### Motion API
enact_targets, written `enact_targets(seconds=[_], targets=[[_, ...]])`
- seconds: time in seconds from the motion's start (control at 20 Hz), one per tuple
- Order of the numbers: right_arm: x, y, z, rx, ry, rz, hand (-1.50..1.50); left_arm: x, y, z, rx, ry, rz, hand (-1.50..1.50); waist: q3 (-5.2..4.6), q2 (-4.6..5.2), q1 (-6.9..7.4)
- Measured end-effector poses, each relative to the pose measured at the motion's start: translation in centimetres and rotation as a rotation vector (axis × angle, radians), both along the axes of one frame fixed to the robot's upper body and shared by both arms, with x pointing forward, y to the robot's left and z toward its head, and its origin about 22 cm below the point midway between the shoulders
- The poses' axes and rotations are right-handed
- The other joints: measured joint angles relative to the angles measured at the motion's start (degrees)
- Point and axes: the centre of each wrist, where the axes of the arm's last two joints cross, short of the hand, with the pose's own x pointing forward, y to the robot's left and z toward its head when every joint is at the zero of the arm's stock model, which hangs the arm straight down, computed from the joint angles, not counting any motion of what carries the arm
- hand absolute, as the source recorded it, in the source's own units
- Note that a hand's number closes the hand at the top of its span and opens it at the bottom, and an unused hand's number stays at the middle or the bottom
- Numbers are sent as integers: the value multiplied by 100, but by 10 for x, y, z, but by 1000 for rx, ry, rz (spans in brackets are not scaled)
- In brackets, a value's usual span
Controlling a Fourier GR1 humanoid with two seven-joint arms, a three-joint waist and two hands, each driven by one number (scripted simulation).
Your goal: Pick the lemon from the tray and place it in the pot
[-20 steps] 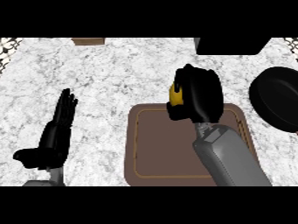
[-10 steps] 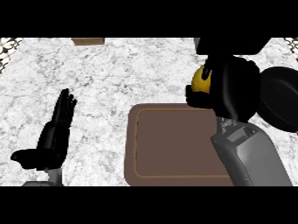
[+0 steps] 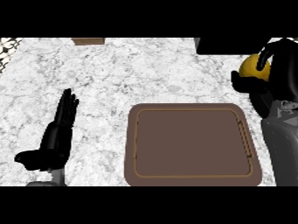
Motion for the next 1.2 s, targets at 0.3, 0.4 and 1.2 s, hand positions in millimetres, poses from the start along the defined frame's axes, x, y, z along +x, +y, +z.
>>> enact_targets(seconds=[0.3,0.4,1.2], targets=[[19,-66,-3,2,10,-63,150,-1,4,-2,1,0,-6,0,0,7,20],[23,-86,-9,8,18,-68,150,-3,0,-2,1,2,-9,0,1,8,26],[40,-193,-94,157,316,-149,-150,3,2,0,-5,-4,-17,0,4,34,96]])
